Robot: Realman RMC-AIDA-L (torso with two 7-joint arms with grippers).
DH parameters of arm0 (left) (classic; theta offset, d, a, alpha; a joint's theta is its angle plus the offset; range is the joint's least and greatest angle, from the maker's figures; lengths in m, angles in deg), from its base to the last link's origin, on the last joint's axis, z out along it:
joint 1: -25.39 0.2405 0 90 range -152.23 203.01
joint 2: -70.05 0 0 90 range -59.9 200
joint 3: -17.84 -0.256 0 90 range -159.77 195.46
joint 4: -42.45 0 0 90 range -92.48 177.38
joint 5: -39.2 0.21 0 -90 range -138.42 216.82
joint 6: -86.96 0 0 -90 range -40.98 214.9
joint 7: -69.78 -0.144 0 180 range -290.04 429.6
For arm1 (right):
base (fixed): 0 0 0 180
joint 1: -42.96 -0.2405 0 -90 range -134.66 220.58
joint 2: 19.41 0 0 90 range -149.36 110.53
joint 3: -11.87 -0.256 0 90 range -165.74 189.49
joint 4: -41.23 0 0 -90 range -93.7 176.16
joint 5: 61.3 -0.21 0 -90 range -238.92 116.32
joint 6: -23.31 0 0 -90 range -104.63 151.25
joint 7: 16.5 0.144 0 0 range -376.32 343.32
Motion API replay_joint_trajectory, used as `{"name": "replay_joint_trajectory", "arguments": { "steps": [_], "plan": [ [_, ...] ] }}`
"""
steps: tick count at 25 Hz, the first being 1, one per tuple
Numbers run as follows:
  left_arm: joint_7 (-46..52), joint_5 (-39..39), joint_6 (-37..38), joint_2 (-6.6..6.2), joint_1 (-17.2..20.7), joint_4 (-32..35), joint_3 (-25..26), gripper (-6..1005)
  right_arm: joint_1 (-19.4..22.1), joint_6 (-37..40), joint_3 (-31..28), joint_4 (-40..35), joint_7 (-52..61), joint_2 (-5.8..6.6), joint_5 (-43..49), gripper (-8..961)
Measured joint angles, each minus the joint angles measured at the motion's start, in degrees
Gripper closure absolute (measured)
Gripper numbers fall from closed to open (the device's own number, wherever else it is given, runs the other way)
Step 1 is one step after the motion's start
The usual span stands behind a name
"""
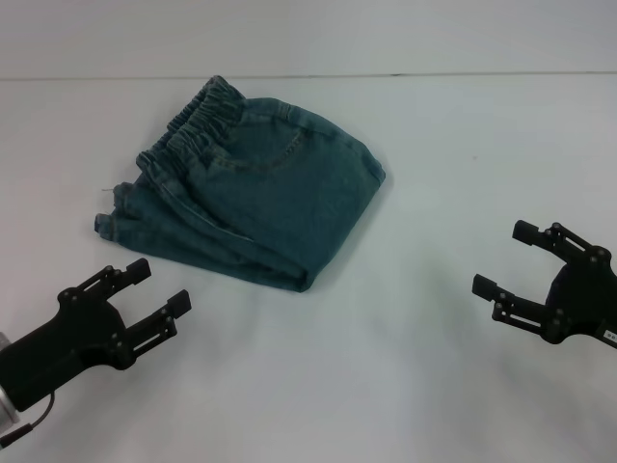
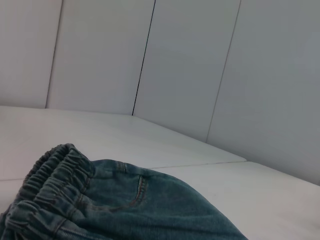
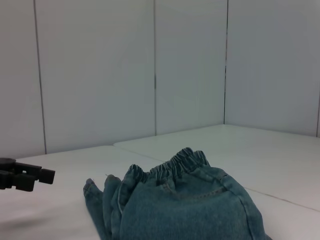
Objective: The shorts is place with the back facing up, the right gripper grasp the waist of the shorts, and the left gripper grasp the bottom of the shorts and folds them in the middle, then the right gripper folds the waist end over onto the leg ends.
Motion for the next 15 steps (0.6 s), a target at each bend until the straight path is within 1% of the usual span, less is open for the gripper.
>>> {"name": "replay_joint_trajectory", "arguments": {
  "steps": [15],
  "plan": [
    [-0.32, 0.02, 0.14, 0.39, 0.17, -0.08, 0.0, 250, 0.0, 0.18, 0.0, 0.87, -2.14, -0.33, -0.4, 38]
  ]
}}
